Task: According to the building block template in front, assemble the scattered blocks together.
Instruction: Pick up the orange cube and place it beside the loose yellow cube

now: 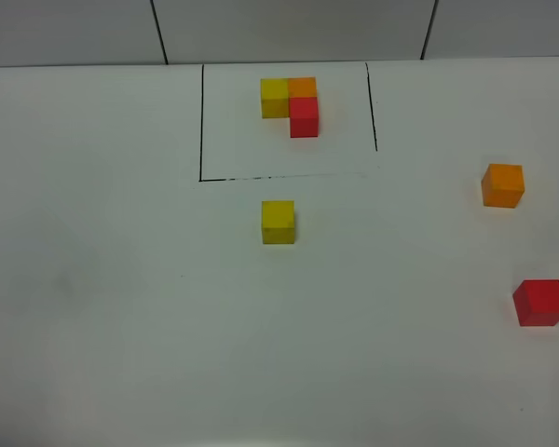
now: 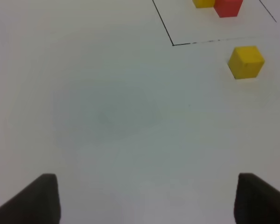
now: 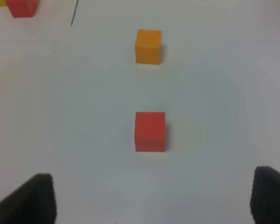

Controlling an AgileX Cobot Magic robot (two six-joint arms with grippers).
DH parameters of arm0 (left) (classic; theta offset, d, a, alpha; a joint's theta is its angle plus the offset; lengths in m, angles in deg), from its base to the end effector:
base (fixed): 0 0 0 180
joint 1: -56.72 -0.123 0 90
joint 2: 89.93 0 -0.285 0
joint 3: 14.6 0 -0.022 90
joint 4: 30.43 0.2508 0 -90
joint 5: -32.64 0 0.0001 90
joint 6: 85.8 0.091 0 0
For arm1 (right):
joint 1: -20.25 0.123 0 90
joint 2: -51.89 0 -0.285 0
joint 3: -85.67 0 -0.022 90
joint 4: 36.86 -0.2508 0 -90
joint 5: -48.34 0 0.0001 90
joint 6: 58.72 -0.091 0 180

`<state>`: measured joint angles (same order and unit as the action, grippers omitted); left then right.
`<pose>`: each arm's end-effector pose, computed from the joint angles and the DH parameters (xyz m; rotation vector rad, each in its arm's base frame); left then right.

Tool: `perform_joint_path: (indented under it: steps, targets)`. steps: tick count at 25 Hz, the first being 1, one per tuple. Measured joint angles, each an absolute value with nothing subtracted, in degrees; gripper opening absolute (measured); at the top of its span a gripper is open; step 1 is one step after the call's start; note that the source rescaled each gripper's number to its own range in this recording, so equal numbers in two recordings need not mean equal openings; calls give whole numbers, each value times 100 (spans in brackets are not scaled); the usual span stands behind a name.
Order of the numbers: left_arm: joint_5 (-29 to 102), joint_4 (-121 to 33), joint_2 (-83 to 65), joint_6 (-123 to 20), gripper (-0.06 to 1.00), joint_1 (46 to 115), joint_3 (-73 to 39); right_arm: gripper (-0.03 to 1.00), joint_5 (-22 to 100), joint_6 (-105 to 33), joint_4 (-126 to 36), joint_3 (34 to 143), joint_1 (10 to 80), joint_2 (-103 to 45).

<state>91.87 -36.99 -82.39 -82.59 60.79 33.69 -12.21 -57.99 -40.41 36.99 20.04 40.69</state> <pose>-0.0059 -0.0085 0.2812 0.1314 2.0017 -0.1458 0.0047 0.0049 0.2772 -0.0100 2.1009 0.0651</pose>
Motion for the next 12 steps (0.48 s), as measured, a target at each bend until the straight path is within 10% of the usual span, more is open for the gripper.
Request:
perform_joint_path:
  steps: [12]
  targets:
    - [9187, -3699, -8239, -8259, 73, 6079, 3369, 78, -564, -5753, -3509, 4709, 2004, 2]
